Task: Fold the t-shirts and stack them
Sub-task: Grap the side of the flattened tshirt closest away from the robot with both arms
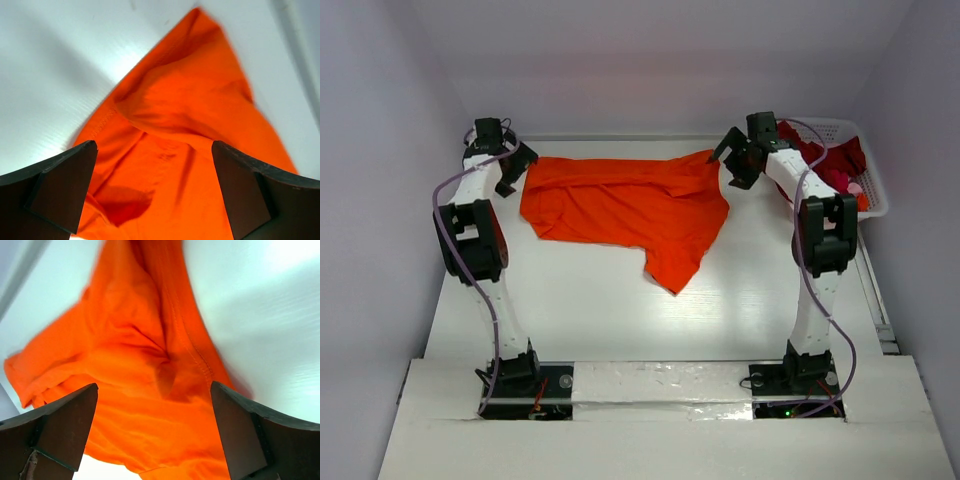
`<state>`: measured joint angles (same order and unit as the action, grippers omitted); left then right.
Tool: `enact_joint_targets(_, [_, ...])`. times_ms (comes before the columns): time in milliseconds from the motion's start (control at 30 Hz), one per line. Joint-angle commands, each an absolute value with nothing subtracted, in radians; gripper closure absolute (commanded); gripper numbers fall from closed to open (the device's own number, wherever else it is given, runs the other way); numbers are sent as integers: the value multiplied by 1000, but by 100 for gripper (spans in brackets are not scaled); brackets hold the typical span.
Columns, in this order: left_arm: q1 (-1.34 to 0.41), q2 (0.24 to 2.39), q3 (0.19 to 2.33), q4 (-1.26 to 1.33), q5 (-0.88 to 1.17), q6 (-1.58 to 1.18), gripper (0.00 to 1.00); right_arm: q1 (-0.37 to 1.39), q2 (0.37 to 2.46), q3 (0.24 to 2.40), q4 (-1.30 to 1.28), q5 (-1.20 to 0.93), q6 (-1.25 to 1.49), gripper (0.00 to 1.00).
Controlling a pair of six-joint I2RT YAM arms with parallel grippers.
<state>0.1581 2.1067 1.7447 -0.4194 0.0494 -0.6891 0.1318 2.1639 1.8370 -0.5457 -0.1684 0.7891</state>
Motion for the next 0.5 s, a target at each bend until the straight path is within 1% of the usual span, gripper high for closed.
enact_joint_targets(0, [158,1974,1759,-408,17,-699,1,130,2072,1853,-546,-75,744,0])
enact_joint_targets(100, [158,1944,1756,-425,23,-701,4,130,2063,1879,-566,-63,713,1])
enact_joint_targets(167, [149,1898,1721,-399,46,-707,8,130,2053,1865,-568,-74,703,4])
enact_joint_targets(233, [149,1865,1658,-379,48,-706,9,152,2022,1845,-571,-68,684,7])
enact_joint_targets(333, [140,1809,1573,-362,78,-706,19,204,1956,1793,-574,-64,651,17])
enact_joint_targets(367, [140,1778,1548,-356,112,-709,34,219,1936,1778,-575,-66,643,21])
enact_joint_targets(400, [129,1764,1499,-354,124,-710,43,236,1916,1741,-572,-69,631,32])
enact_joint_targets(433, [129,1749,1474,-353,132,-709,54,270,1898,1723,-571,-75,627,35])
enact_joint_targets(467, [115,1738,1454,-356,133,-704,71,285,1864,1704,-572,-75,624,36])
